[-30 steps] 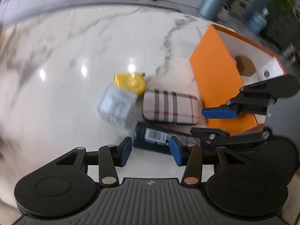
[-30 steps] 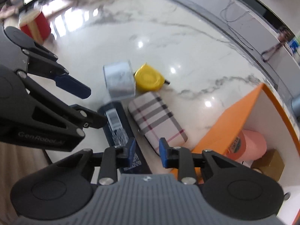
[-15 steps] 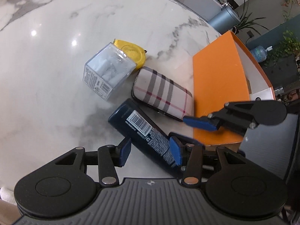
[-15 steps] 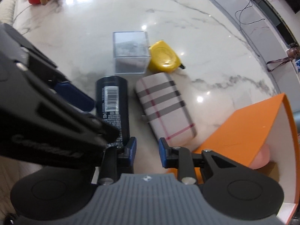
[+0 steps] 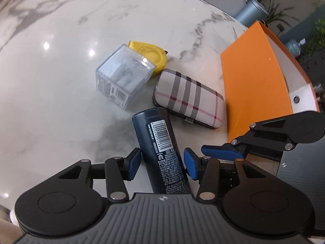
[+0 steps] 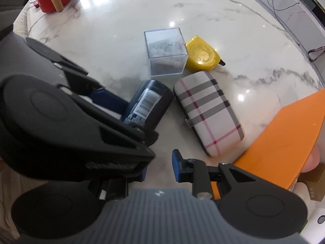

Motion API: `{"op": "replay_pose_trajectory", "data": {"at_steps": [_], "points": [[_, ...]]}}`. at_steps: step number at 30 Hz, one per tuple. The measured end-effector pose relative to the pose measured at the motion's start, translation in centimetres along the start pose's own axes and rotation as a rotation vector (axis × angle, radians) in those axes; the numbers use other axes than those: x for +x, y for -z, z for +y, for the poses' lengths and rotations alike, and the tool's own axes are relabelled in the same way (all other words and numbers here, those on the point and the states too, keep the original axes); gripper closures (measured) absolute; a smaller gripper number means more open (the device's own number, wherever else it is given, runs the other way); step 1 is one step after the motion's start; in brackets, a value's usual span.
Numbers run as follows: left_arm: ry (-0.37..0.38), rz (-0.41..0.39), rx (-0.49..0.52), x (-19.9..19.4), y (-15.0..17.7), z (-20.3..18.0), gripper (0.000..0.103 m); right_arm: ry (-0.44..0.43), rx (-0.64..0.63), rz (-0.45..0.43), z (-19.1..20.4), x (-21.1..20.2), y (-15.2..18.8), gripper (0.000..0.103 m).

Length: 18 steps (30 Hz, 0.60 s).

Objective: Organize rigid objects
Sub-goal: 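Move both open tools back to the items on the table, then grasp the dark blue spray can with the left tool while the right tool grasps the plaid case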

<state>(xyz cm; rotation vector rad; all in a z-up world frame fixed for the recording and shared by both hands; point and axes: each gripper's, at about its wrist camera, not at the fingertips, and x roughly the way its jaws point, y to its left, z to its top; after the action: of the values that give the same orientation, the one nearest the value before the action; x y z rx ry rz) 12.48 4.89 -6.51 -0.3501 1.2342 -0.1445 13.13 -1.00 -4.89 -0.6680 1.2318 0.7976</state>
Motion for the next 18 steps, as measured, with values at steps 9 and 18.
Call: {"op": "replay_pose_trajectory", "data": {"at_steps": [9, 18], "points": [[-0.070, -0.040, 0.059, -0.3, -0.3, 0.0, 0.056, 0.070, -0.074, -0.001, -0.5, -0.7, -0.3, 0.065], [-0.084, -0.080, 0.051, -0.6, -1.0, 0.6, 0.058, 0.106, -0.143, 0.028, -2.8, 0.2, -2.8, 0.041]]}}
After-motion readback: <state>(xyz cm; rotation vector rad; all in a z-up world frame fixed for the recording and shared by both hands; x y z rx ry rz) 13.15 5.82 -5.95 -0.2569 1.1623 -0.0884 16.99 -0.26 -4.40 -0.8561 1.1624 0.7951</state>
